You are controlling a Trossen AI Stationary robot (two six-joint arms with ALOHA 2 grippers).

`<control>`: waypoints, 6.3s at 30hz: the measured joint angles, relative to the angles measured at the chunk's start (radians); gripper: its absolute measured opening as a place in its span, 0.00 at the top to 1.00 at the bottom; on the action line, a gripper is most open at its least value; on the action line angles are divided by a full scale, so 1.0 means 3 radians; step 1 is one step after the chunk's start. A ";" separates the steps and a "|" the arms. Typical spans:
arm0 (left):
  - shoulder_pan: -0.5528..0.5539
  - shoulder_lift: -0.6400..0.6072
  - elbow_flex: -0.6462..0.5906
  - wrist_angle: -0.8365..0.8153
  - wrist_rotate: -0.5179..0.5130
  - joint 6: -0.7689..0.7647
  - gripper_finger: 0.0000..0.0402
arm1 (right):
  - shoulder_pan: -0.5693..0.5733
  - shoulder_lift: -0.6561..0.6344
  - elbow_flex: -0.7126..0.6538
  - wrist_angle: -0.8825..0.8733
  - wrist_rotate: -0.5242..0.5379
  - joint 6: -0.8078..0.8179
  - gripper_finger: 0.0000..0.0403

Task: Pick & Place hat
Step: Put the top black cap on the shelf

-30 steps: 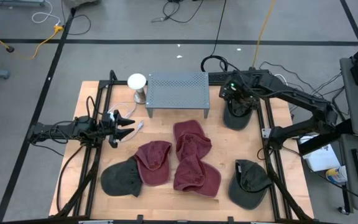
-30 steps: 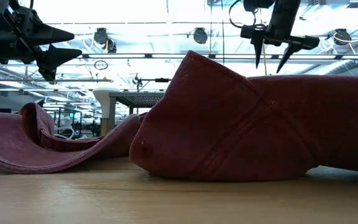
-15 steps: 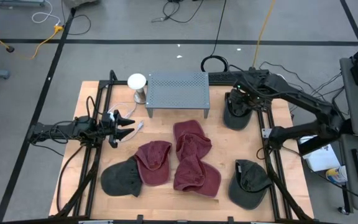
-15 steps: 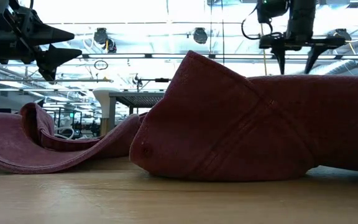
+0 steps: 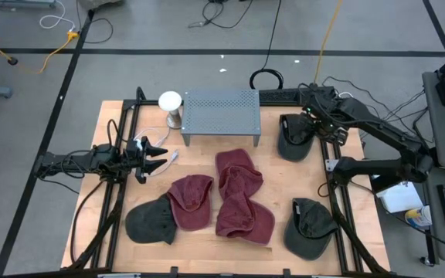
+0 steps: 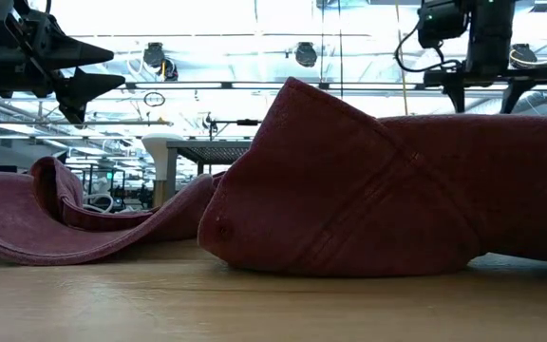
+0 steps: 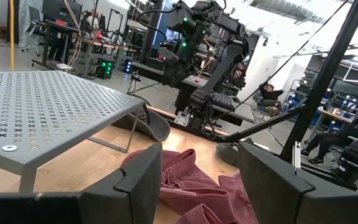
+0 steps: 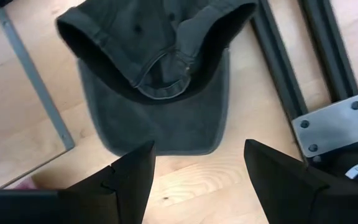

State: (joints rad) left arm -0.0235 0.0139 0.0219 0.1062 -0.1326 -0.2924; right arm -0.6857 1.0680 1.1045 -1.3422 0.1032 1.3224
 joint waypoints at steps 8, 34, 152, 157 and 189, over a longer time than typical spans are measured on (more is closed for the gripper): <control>0.0001 0.0000 -0.0001 -0.0001 0.0000 0.0000 0.47 | -0.0154 -0.0008 -0.0174 0.0023 0.0013 -0.0106 0.40; 0.0001 0.0000 -0.0001 -0.0001 0.0000 0.0000 0.47 | -0.0219 0.0451 -0.1149 0.0940 0.0093 -0.0434 0.40; 0.0000 0.0000 -0.0001 0.0002 -0.0002 0.0000 0.47 | 0.2125 0.0469 0.0616 0.3326 0.3607 -0.6391 0.98; 0.0001 0.0000 -0.0001 0.0101 -0.0022 -0.0011 0.47 | 0.2293 0.0650 0.0616 0.3474 0.3669 -0.6559 0.98; 0.0001 0.0347 0.0751 0.0389 -0.0118 -0.0545 0.47 | 0.2729 0.1426 0.0613 0.5701 0.3761 -0.8096 0.98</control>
State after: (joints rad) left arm -0.0231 0.1180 0.2471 0.2231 -0.1679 -0.4558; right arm 0.1329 1.4959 1.2884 0.3681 1.2316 -1.1063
